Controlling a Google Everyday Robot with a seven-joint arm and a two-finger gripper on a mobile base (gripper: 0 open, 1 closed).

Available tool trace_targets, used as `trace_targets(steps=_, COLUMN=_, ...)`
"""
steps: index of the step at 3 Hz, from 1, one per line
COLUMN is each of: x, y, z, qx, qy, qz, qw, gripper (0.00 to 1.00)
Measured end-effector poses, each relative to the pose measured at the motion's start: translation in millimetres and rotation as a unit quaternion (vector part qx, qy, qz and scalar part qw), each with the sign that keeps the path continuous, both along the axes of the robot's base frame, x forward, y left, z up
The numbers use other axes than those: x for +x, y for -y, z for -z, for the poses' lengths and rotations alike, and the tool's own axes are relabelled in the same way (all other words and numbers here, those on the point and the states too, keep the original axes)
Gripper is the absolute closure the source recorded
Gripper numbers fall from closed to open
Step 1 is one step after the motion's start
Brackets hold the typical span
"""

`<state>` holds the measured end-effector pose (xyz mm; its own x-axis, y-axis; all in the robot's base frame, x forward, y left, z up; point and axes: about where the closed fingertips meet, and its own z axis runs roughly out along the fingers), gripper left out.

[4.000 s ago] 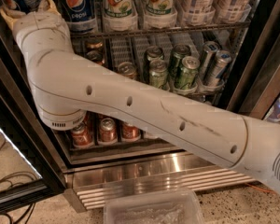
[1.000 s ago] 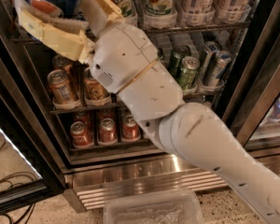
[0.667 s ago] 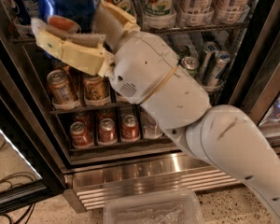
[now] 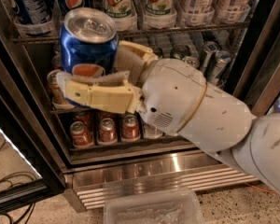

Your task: Pick pepsi can from top shelf of fridge

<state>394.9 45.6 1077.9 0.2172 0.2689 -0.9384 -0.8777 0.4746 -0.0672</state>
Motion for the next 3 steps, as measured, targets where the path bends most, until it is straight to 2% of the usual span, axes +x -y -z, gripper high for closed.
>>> trace_targets(steps=1, x=-23.8, y=0.7, z=35.8, qx=-0.044, qy=-0.036, qz=-0.033, qw=0.9978, gripper=1.00)
trace_targets(steps=2, x=-37.0, y=8.6, z=65.0, qx=-0.073, qy=-0.066, qz=-0.035, qw=0.9946, gripper=1.00)
trace_targets(steps=3, x=-49.3, y=23.2, z=79.1, qx=-0.092, qy=-0.082, qz=-0.023, qw=0.9921, gripper=1.00)
